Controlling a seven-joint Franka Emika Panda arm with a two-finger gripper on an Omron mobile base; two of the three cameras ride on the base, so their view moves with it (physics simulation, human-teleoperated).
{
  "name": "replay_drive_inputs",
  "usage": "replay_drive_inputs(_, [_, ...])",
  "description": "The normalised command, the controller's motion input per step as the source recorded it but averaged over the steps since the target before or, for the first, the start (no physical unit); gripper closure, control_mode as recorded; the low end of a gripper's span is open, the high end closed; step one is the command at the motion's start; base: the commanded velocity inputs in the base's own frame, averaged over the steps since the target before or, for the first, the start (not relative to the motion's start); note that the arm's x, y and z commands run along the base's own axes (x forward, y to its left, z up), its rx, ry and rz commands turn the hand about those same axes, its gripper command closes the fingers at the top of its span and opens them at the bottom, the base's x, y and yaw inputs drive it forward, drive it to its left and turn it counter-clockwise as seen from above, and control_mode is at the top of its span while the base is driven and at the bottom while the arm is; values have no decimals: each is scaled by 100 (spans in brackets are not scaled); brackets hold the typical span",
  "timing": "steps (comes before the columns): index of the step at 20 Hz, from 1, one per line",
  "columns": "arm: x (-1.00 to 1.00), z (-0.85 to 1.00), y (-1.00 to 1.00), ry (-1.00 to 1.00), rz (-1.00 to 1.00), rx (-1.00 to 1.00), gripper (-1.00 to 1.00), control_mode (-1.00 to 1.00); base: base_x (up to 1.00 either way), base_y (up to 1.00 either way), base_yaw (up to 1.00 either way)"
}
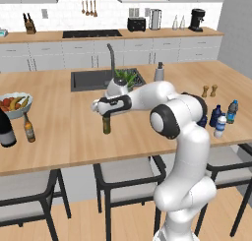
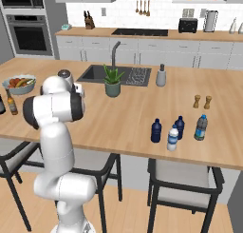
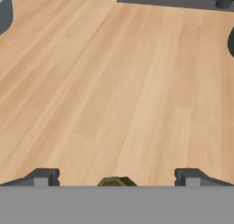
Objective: Move the plastic bottles in the middle to the plastics group, and the glass bottles in the middle to the glass group.
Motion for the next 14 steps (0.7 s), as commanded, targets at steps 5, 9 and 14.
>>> replay_drive_inputs(5, [1,-13,6,0,0,0,100,-100,0,0,0])
replay_drive_inputs(9, [-4,-11,3,0,0,0,100,-100,0,0,0])
replay_drive_inputs(14, [-33,-1,0,-1,0,0,100,-100,0,0,0])
